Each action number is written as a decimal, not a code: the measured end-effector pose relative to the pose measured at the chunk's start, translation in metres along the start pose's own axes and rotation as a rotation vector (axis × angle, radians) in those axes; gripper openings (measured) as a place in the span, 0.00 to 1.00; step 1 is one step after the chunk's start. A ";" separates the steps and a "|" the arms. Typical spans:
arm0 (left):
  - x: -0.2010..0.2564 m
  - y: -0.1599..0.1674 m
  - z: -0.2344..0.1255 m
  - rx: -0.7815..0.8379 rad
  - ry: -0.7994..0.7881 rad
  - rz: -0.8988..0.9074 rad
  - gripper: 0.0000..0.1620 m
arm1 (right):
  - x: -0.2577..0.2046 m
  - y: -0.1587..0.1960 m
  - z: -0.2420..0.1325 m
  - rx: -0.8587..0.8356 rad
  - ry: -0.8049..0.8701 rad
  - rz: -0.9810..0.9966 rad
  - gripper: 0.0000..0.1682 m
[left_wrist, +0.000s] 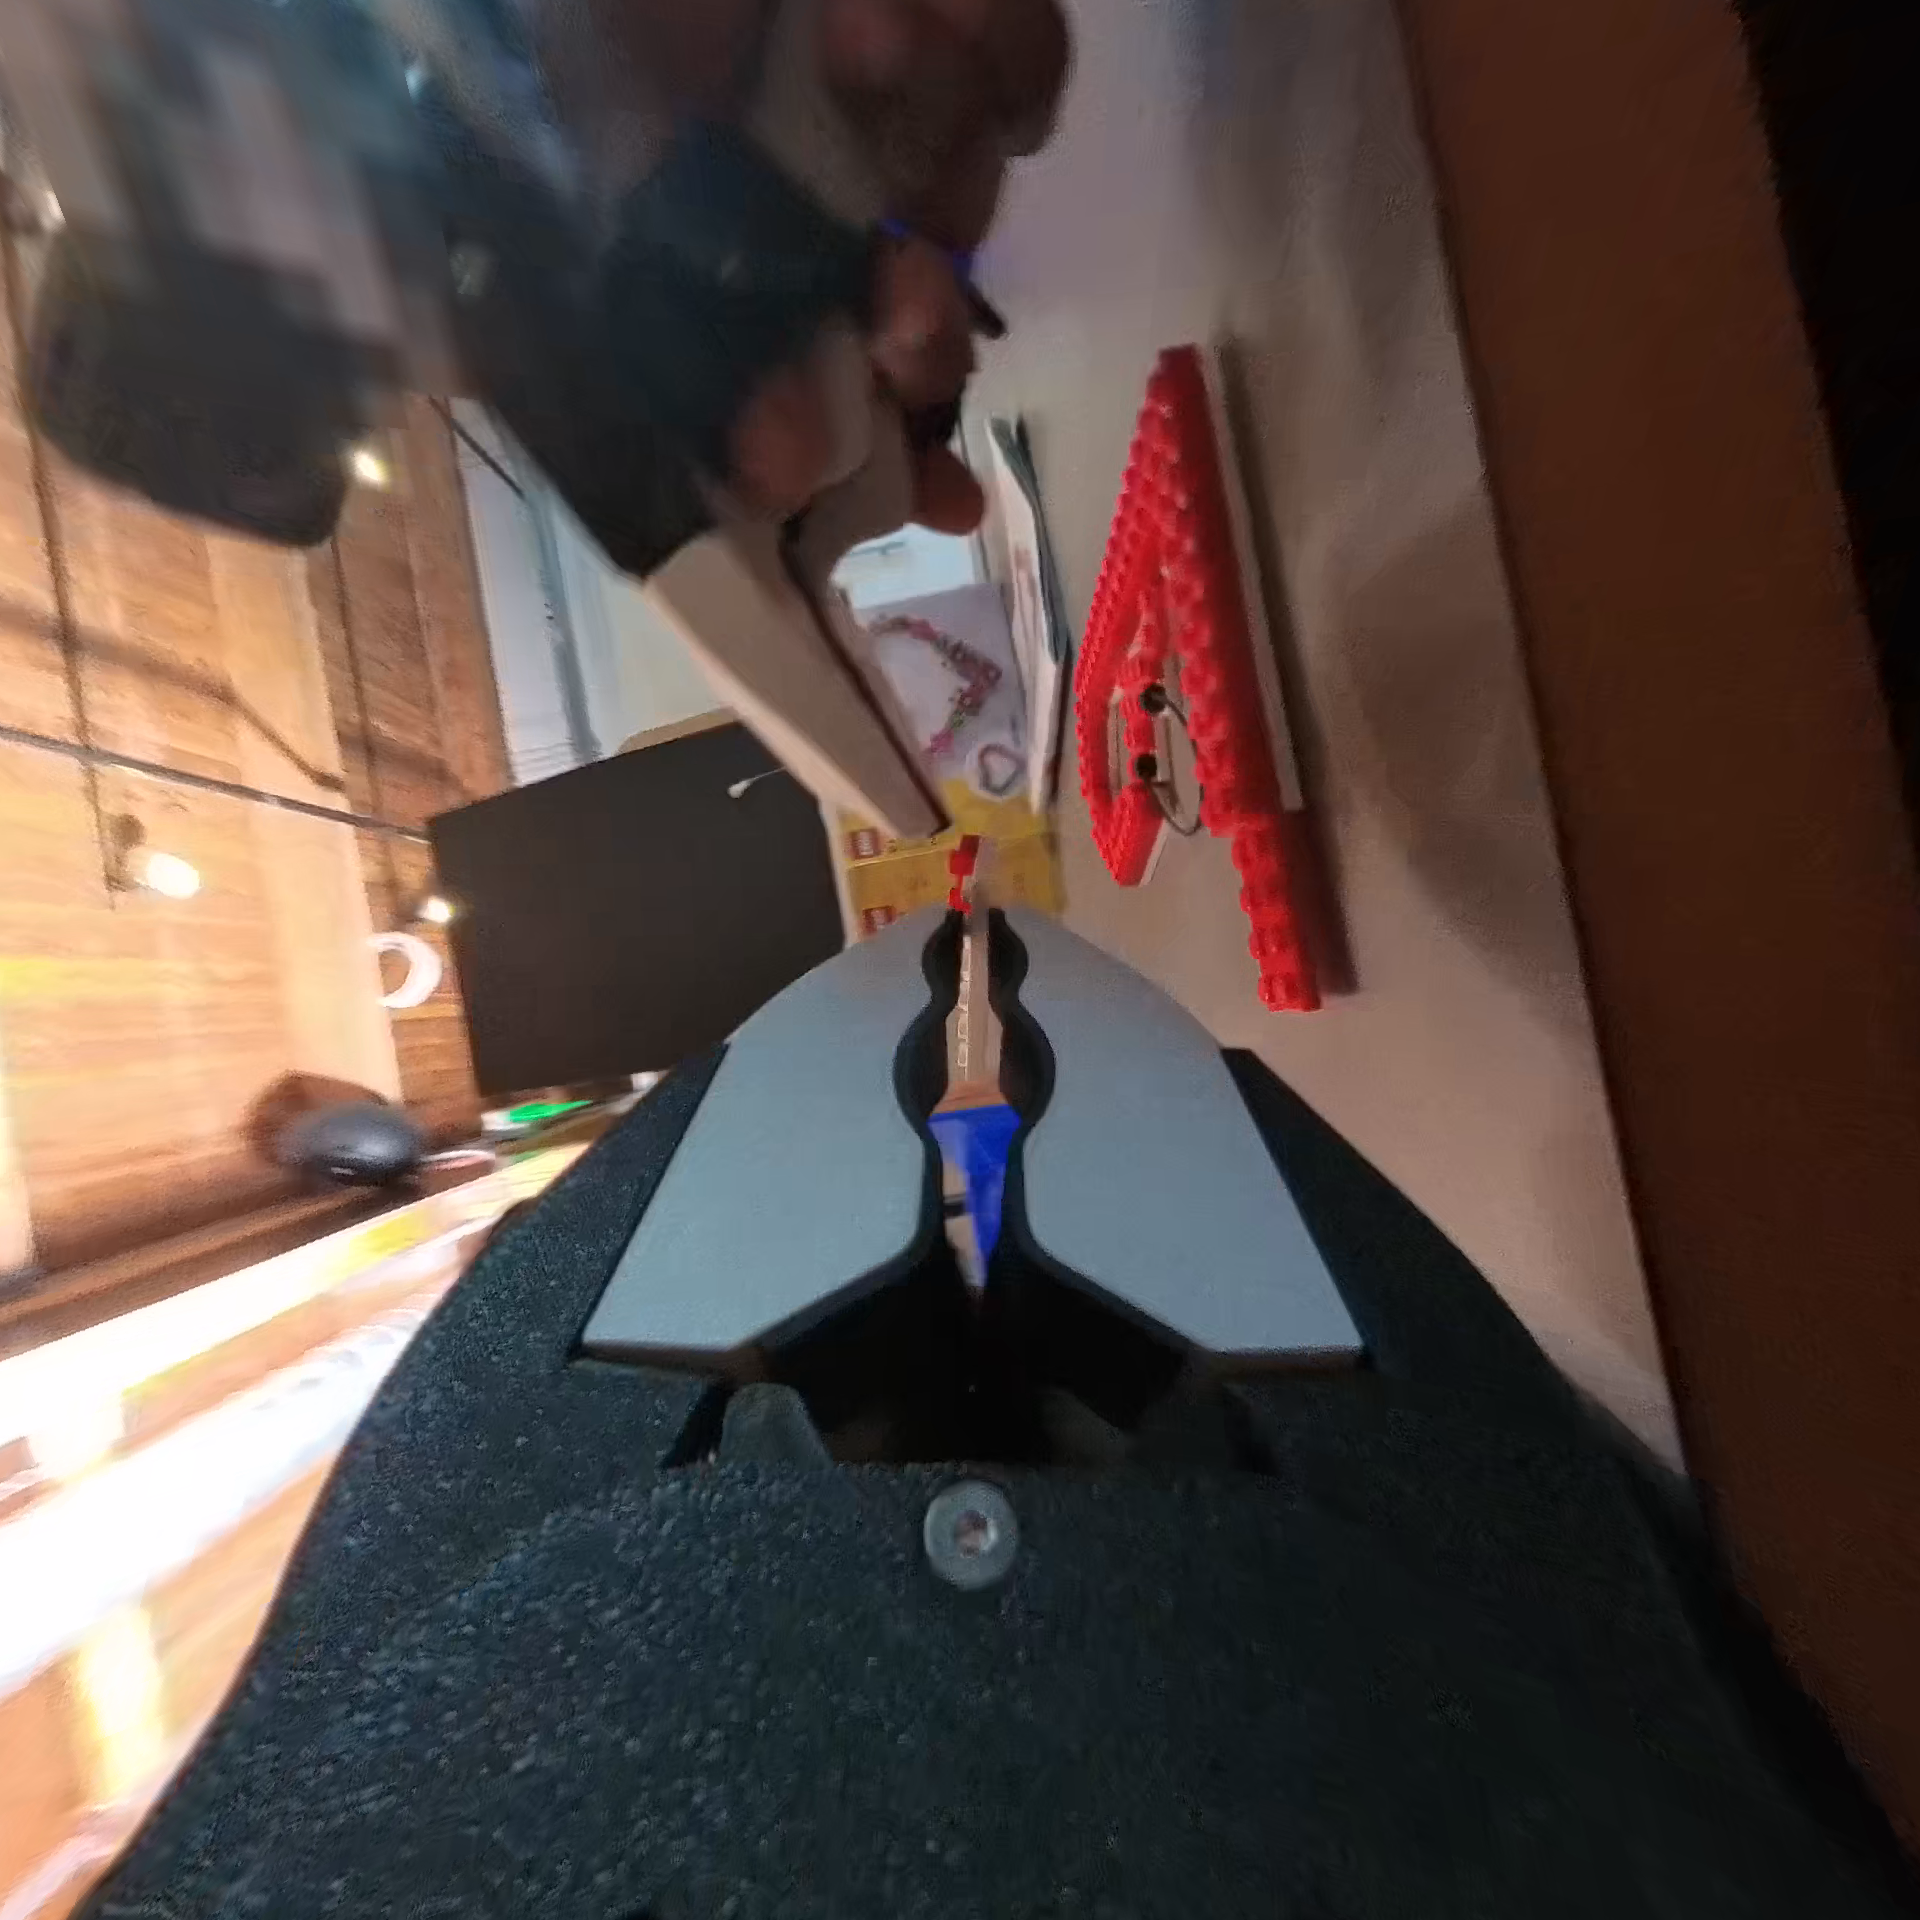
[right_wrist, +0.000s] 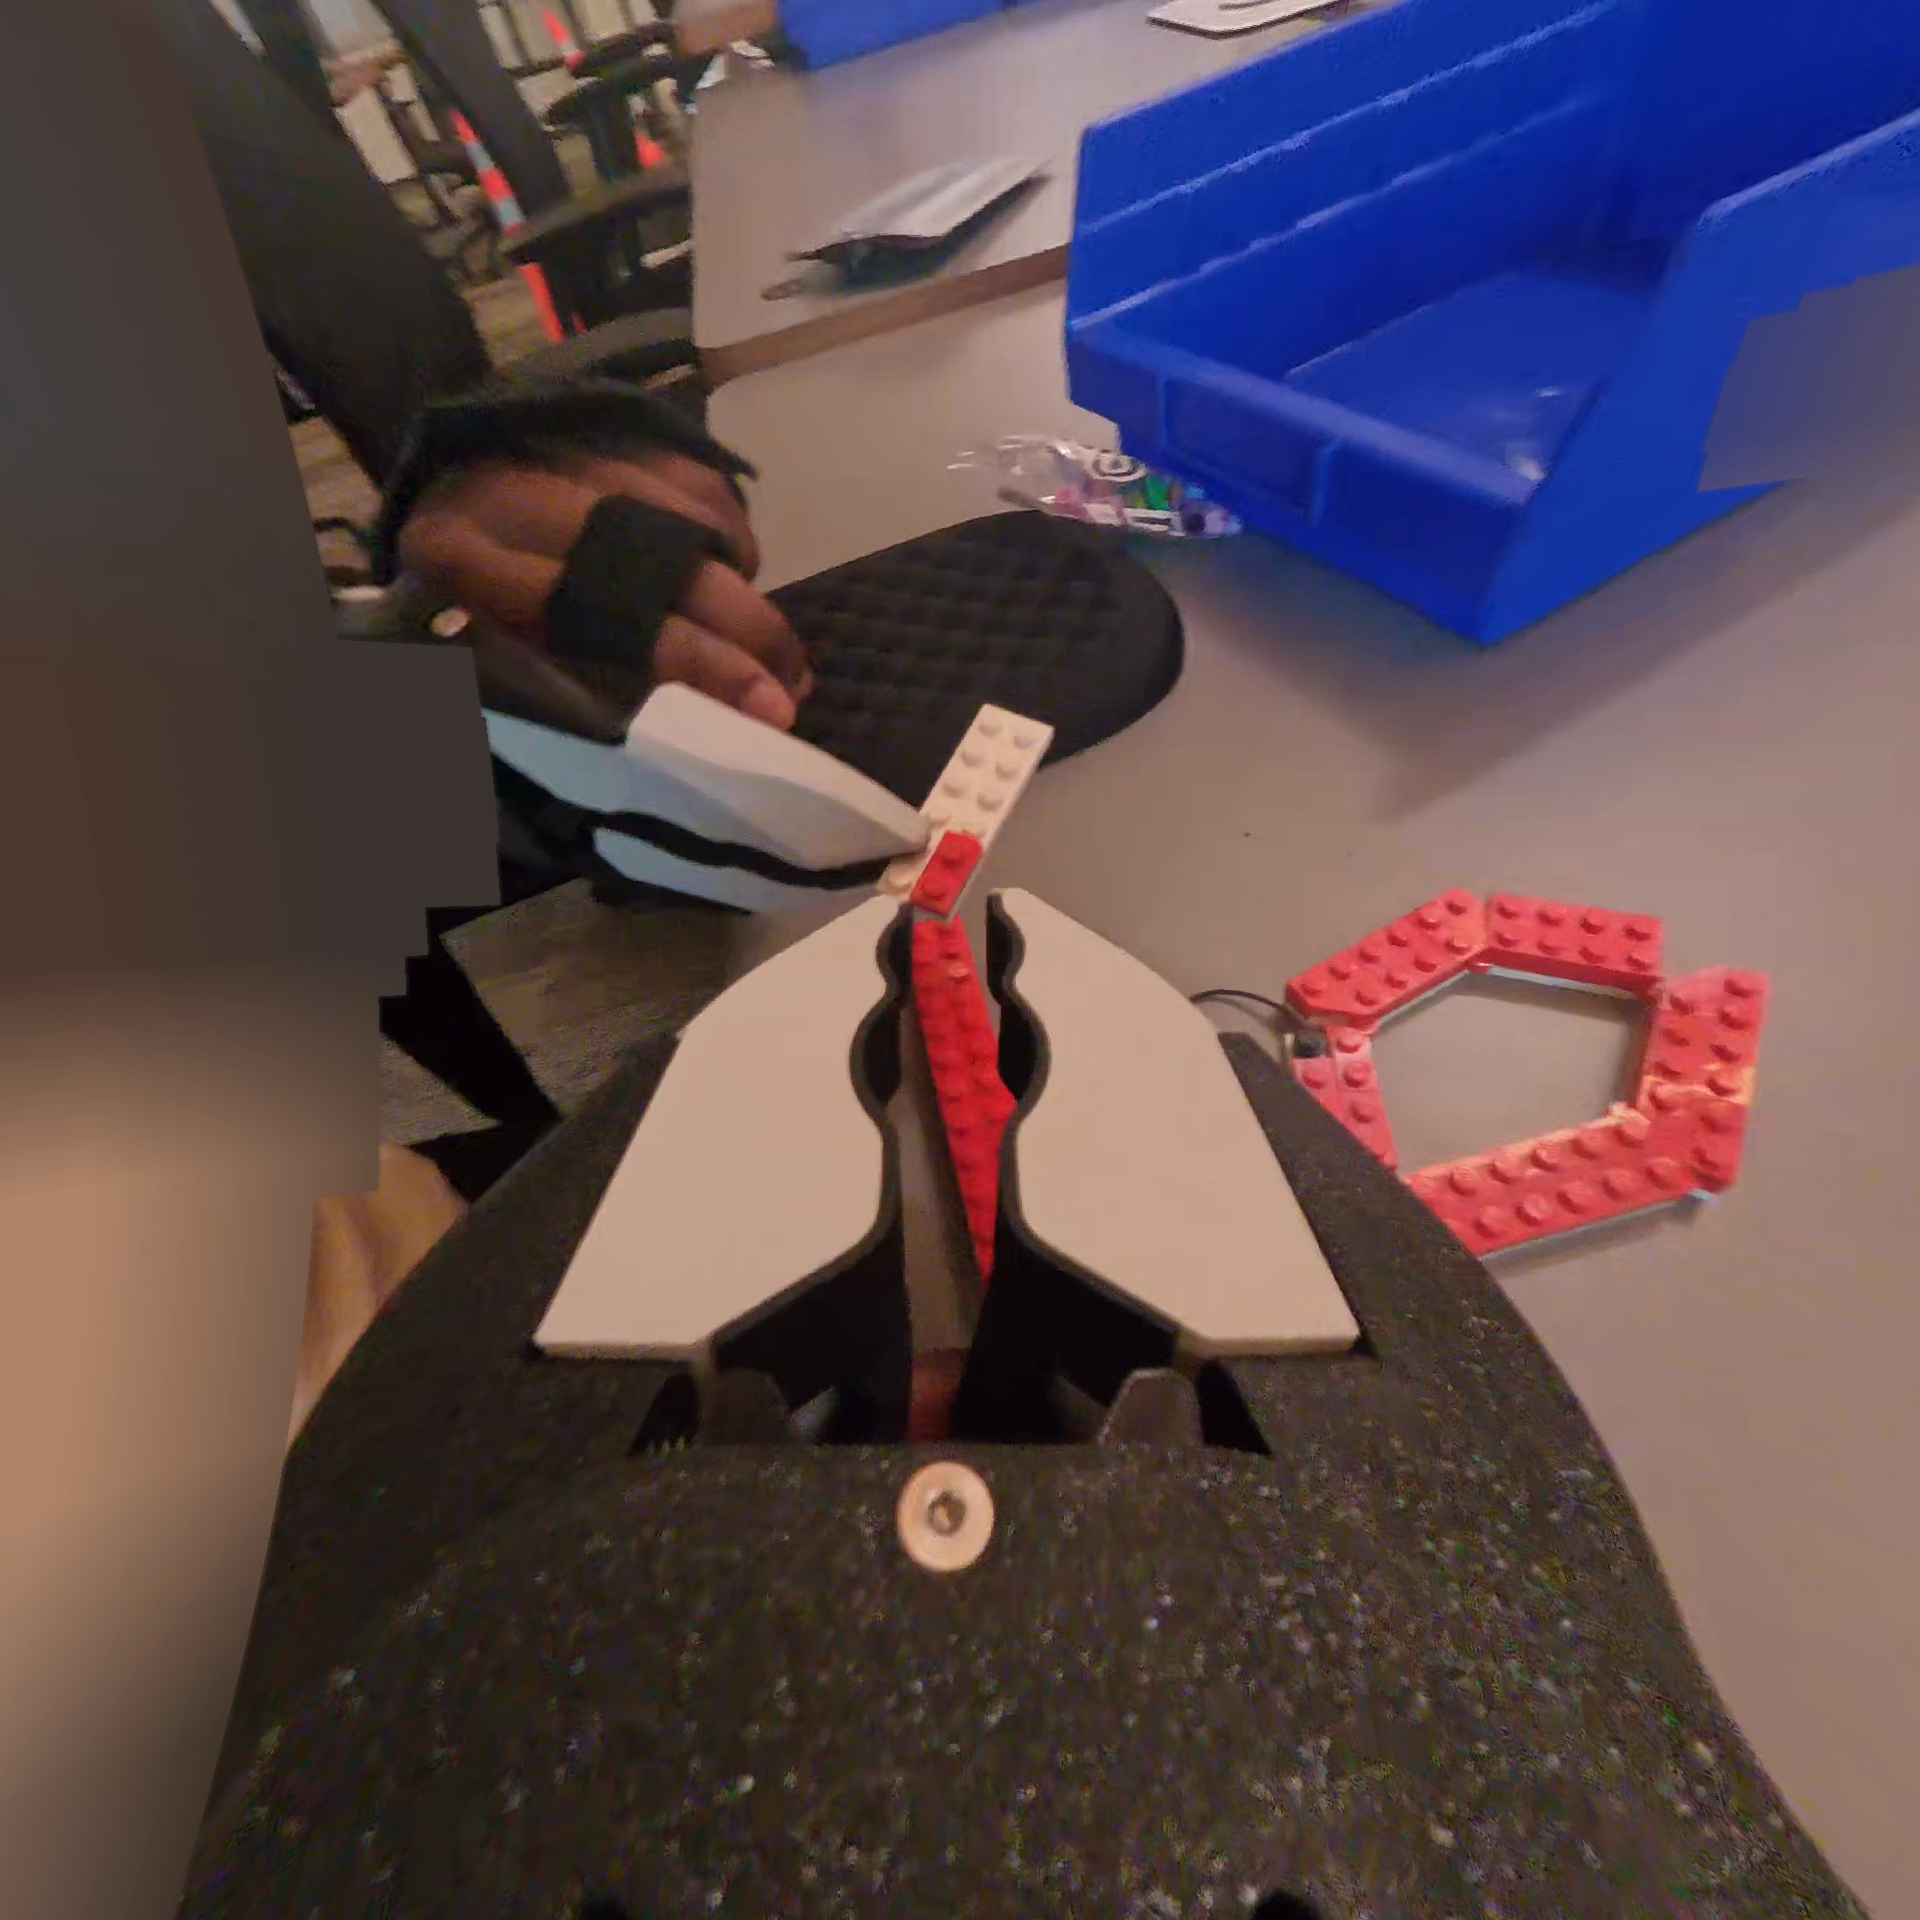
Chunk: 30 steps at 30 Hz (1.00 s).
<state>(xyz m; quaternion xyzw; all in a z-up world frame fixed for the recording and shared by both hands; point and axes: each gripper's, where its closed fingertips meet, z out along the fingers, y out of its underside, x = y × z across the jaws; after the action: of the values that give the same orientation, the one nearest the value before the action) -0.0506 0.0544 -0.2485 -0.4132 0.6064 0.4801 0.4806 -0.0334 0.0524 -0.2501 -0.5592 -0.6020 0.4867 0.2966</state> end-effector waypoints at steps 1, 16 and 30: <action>0.003 -0.001 0.002 -0.016 -0.006 0.054 0.02 | 0.002 -0.001 0.002 0.008 0.042 -0.007 0.04; -0.018 -0.012 0.008 0.012 -0.153 0.345 0.02 | -0.004 0.004 0.000 -0.102 0.047 0.066 0.10; -0.020 -0.006 0.008 0.017 -0.127 0.439 0.02 | 0.000 -0.007 -0.008 -0.052 0.129 0.066 0.07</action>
<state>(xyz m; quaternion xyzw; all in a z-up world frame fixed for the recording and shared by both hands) -0.0398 0.0619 -0.2303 -0.2366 0.6543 0.5931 0.4052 -0.0285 0.0551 -0.2406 -0.6166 -0.5752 0.4433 0.3041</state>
